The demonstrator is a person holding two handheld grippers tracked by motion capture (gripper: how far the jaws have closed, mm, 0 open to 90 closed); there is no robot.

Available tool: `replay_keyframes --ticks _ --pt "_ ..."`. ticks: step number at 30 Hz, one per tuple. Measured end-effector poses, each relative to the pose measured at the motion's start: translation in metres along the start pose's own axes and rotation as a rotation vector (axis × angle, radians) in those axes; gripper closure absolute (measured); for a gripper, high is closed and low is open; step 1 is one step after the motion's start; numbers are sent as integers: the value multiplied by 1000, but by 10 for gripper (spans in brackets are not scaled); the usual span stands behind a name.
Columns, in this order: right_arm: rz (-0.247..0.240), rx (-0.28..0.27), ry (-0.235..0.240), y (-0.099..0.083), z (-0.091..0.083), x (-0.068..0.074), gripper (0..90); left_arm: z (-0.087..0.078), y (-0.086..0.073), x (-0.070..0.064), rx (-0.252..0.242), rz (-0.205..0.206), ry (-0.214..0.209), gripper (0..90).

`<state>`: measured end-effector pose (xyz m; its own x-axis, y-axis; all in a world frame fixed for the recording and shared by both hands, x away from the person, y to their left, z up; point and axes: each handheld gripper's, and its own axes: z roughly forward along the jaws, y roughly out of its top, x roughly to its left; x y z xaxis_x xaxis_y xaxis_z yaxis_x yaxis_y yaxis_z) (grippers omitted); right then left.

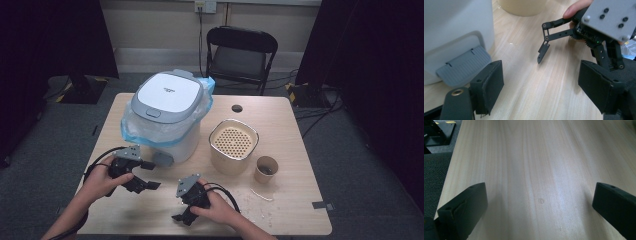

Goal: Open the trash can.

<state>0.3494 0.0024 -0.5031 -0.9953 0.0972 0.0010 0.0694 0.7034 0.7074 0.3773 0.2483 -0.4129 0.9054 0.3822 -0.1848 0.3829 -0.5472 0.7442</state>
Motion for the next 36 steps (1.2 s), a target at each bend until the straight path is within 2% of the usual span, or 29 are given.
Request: replay_keyframes --ticks 7,9,13,15,20,30,36 --pt "-3 -1 0 0 0 0 0 -15 14 1 0 -4 6 202" --pt "-7 -4 -1 0 0 0 0 -19 18 0 -13 -13 2 203" --pt "-6 -5 -3 0 0 0 0 -28 27 0 -19 -19 9 202" --pt "-6 -5 -3 0 0 0 0 -31 30 0 -13 -22 27 203" --pt "-6 -6 -2 0 0 0 0 -39 39 1 -34 -35 30 203" --pt "-5 -6 -2 0 0 0 0 -50 53 -2 -27 -19 33 210" --pt "-6 -5 -3 0 0 0 0 -56 61 -2 -40 -35 27 224"
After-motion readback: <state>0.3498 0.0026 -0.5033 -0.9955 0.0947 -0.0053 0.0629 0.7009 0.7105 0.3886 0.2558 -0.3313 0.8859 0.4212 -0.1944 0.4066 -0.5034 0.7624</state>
